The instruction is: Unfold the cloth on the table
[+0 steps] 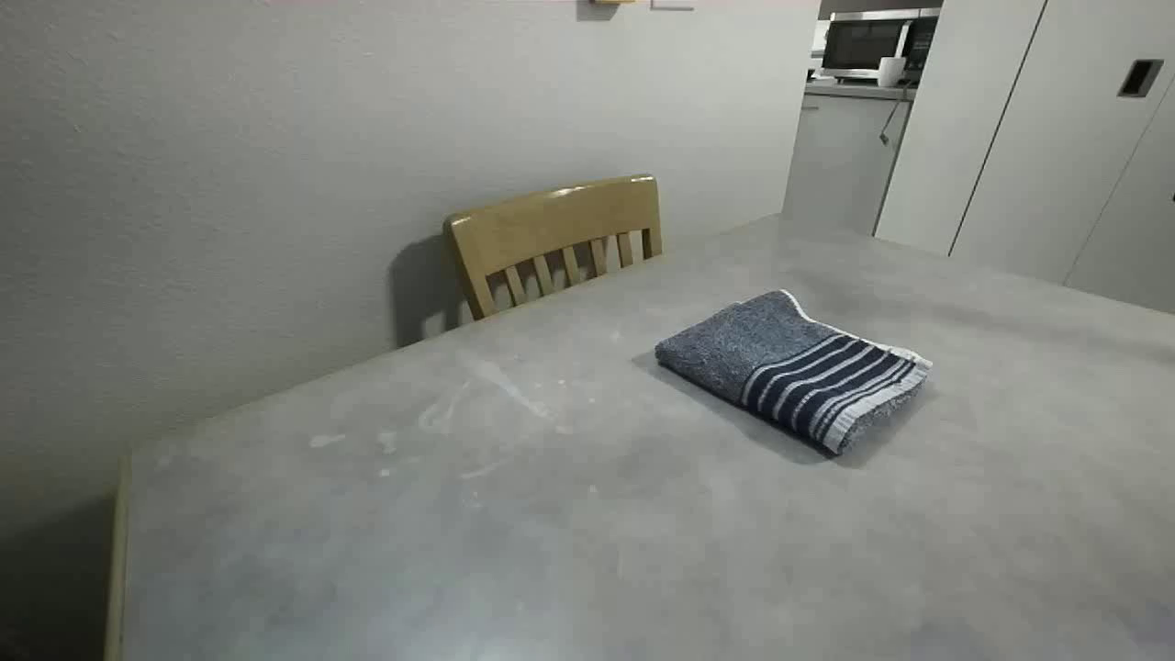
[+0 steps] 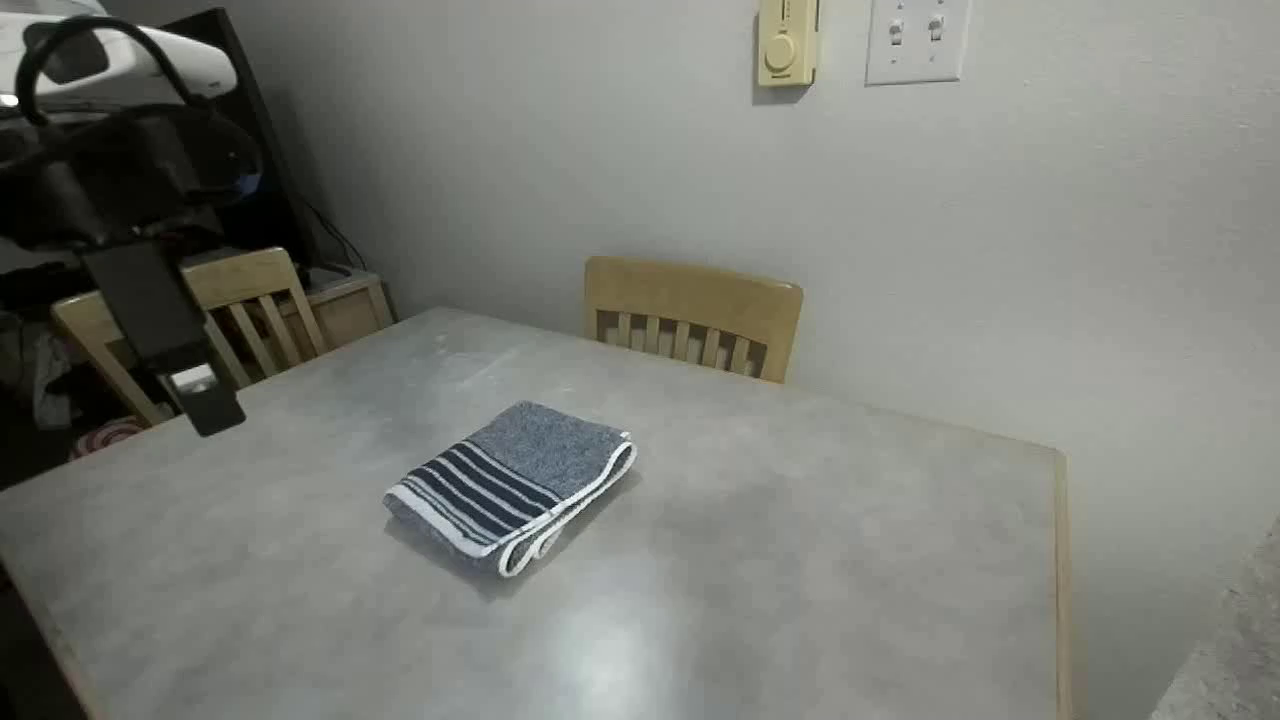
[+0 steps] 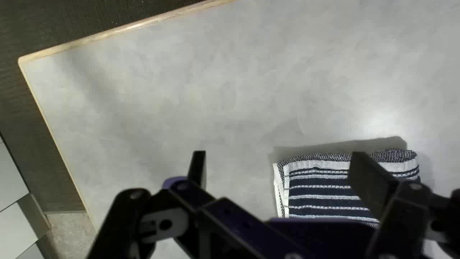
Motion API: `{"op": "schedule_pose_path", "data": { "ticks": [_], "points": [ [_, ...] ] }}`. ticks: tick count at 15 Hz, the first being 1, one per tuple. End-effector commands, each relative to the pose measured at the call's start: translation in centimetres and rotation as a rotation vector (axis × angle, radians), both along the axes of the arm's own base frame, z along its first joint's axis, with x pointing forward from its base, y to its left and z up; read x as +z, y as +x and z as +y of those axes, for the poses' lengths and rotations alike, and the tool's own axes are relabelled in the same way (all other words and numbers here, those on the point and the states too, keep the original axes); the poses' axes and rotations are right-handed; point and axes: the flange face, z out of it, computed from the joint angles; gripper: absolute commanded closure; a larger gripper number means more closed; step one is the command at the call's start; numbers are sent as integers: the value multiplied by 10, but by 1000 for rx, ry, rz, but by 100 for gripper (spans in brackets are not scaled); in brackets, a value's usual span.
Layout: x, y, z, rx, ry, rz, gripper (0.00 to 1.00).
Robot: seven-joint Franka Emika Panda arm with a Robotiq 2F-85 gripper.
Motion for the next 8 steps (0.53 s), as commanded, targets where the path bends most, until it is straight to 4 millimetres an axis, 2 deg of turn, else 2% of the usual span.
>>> {"op": "schedule_pose_path", "data": {
  "ticks": [1, 2, 8],
  "points": [
    [0, 0, 0, 0, 0, 1, 0],
    [0, 0, 0, 0, 0, 1, 0],
    [-11, 30, -2, -3, 85, -20, 0]
  ]
}}
